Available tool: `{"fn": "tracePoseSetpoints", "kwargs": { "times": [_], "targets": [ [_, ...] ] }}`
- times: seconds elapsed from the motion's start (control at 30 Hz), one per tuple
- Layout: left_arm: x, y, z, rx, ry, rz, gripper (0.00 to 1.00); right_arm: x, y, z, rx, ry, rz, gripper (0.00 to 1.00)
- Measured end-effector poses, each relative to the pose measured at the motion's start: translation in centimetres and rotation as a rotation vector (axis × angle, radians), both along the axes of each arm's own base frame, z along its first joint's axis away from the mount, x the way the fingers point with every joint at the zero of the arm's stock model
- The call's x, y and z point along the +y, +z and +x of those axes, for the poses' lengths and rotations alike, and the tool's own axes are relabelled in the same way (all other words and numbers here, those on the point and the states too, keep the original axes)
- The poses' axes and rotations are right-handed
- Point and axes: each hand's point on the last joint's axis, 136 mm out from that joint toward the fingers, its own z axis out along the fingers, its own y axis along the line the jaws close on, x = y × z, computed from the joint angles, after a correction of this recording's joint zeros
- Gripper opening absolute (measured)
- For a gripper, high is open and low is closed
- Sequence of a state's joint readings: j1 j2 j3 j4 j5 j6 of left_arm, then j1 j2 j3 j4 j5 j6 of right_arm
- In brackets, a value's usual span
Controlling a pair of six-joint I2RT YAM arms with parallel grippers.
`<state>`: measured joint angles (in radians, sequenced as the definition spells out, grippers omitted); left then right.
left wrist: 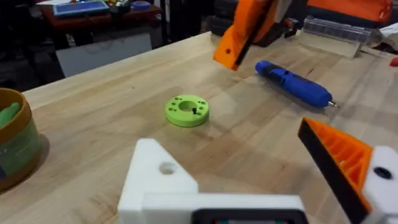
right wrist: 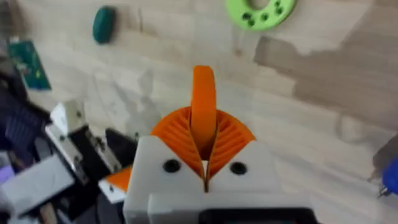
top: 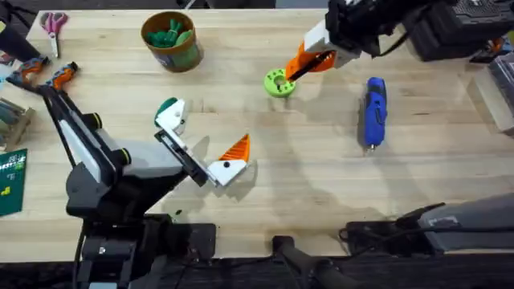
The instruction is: Pick up the gripper from the table and insert it into the empty holder that is missing its gripper. Then pick up a screw, insert it into the mounting hole, and use the screwdriver to tighten it. Finally, clean up the table by picking up the vegetable and placing it into the bucket.
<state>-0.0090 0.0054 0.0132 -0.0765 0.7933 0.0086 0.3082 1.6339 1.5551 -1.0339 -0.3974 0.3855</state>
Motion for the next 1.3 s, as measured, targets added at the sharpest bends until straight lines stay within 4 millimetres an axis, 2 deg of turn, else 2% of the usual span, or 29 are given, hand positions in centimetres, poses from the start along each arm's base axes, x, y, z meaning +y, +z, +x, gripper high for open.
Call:
{"fn": "tracePoseSetpoints", "kwargs": {
  "times": [0.13,0.27,0.47,0.7,0.87,1.13,1.3],
  "targets": [
    [0.0,0.0,0.0,0.0,0.0,0.0,0.986,0.3,1.0,-2.6,0.034,0.085,0.035,0.013],
    [0.0,0.0,0.0,0.0,0.0,0.0,0.986,0.7,1.4,-3.0,-0.013,0.128,0.065,0.013],
    [-0.1,0.0,-0.1,0.001,-0.005,0.0,0.986,1.9,-0.5,-4.0,-0.1,0.163,0.134,0.013],
    [-0.3,0.0,-0.3,0.002,-0.027,-0.002,0.986,4.6,-2.3,-4.2,-0.176,0.258,0.408,0.013],
    [-0.4,0.0,-0.4,0.002,-0.03,-0.002,0.986,6.2,-3.3,-5.3,-0.103,0.353,0.604,0.013],
    [-0.6,-0.1,-0.7,0.005,-0.053,-0.003,0.986,8.1,-2.6,-5.9,-0.072,0.51,0.855,0.013],
    [-0.6,-0.1,-0.7,0.005,-0.054,-0.004,0.986,9.1,-1.9,-7.6,-0.013,0.571,0.929,0.013]
  ]
}}
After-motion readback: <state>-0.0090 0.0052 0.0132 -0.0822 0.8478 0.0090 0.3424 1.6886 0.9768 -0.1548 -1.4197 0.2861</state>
